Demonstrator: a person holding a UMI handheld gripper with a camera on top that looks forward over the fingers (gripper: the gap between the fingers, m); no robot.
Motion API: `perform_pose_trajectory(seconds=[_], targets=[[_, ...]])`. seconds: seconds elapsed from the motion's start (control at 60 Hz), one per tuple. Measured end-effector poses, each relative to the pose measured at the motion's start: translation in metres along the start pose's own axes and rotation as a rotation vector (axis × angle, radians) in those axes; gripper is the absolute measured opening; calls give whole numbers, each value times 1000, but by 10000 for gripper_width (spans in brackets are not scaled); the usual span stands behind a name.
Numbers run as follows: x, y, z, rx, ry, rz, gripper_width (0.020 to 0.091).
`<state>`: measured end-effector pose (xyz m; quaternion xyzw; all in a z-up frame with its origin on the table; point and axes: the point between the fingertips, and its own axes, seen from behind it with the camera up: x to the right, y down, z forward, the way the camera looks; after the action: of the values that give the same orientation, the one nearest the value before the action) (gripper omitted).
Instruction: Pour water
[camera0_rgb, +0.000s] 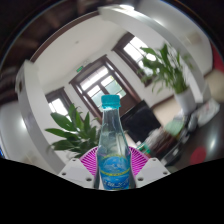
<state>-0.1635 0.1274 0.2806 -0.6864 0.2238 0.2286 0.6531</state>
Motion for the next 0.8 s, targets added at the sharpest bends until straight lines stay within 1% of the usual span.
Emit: perform_pose_trajectory(seconds=[0.083,0.1,0.117,0.183,0.25,0.35,0.367,0.467,0.583,0.633,0.683,0.7,0.717,0.8], targets=[[28,-36,1,32,109,-238,406],[46,-39,2,42,119,-282,408],[45,-43,4,45,149,-319,407],[74,-59,4,51,234,-436,407],[116,-69,3,49,310,-523,405],[170,-64,5,10,405,-601,407],[188,-61,6,3,416,-610,408],[234,-48,4,-26,481,-638,408],[280,-28,8,-55,505,-621,407],[289,-17,11,-61,489,-602,416],[294,-5,14,-55,456,-562,442],[293,-4,12,-42,443,-555,437],[291,-7,14,-12,434,-555,434],[292,-4,12,-3,417,-558,433]])
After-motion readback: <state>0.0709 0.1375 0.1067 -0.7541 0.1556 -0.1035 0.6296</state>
